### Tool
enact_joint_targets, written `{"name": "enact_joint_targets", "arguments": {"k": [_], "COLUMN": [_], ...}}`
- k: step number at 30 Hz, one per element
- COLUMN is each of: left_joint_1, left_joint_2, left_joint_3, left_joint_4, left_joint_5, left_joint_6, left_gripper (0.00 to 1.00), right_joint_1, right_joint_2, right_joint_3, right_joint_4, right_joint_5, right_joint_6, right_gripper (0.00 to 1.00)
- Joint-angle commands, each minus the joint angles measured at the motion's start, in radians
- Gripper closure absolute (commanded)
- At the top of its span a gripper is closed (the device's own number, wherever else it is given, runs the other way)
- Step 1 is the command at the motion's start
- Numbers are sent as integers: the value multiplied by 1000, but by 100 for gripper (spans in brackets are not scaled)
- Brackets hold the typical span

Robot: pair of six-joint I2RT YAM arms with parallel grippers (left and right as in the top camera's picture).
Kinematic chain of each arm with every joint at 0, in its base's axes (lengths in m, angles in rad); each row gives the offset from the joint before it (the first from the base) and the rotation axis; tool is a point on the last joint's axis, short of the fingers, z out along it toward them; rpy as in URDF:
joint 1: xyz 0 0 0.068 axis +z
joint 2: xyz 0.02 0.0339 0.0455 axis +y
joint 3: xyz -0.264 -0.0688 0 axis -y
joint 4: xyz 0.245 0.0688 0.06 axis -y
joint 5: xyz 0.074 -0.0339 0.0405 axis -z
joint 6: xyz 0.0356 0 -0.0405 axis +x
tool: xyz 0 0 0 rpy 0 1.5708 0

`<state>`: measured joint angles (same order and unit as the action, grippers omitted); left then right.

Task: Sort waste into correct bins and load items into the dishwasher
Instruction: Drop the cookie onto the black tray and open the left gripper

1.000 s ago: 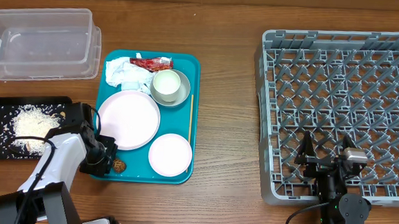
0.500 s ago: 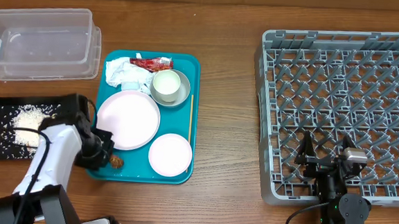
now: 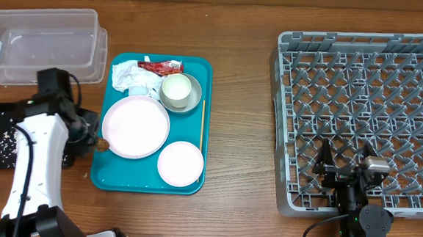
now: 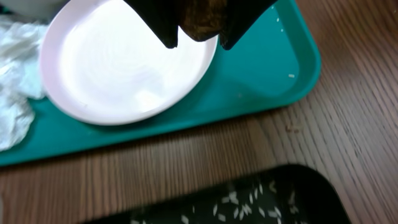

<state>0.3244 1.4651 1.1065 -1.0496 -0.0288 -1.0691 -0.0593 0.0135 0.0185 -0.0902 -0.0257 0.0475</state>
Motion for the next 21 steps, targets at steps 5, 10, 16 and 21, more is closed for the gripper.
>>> {"name": "enact_joint_targets", "arguments": {"k": [5,10,16,21], "left_joint_1": [179,304,397,410], "left_joint_2": [3,3,10,55], "left_joint_3": [49,49,44,44], "left_joint_4": [98,186,327,427], "left_joint_5": [-48,-105,-138,-154], "left_joint_6": [37,37,37,38], "left_gripper": [73,73,66,38], "right_joint_1": [-6,-6,-6,-6], "right_joint_2": [-11,-11,-11,-11], "right_joint_3": [-10,-10,-10,-10], "right_joint_4": [7,7,7,7], "right_joint_5": [-2,-1,-1,-1], "right_joint_6": [-14,-14,-14,-14], "right_gripper": [0,0,0,0]}}
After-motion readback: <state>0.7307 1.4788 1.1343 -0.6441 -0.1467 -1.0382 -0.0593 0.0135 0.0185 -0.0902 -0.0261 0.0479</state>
